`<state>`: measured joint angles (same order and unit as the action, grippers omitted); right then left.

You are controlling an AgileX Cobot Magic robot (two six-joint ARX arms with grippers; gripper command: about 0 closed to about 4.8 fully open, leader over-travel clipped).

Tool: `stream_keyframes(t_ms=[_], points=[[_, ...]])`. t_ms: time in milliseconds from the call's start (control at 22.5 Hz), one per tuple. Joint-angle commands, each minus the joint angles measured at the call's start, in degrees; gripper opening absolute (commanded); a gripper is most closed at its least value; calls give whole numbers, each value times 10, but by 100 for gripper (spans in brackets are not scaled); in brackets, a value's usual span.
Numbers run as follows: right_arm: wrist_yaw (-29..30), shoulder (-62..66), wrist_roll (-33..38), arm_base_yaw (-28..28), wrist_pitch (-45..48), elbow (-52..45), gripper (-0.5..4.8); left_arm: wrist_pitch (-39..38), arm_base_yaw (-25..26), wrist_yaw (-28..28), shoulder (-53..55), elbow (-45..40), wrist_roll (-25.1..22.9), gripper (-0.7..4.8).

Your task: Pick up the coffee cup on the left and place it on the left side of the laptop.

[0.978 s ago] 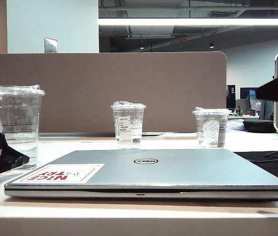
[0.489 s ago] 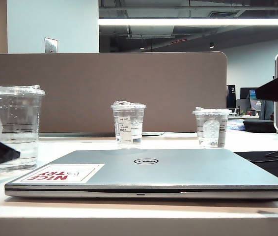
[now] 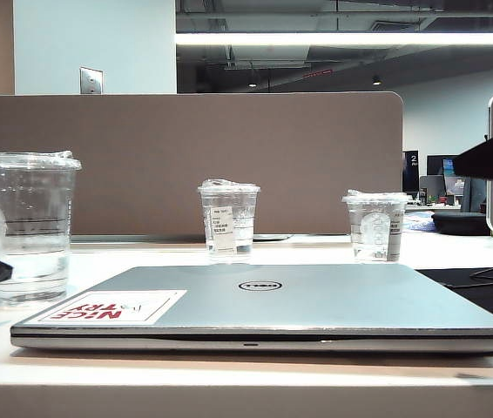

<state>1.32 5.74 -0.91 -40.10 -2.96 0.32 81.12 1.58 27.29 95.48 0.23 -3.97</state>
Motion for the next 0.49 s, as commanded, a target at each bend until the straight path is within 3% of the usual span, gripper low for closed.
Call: stream_keyframes(t_ms=[44,89,222,489], points=[[-1,-4,0,0,11,-2,-4,21,1,1,-2,0,24,85],[-1,-7,0,0,10,-2,-4,23,1,3,-3,0,31,-19],[-1,-14,0,0,10,-2,-4,23,1,-2,-19,0,64,-6],[-1,-23,0,0,10,-2,-4,23,1,-7,-36,0,61,-6]])
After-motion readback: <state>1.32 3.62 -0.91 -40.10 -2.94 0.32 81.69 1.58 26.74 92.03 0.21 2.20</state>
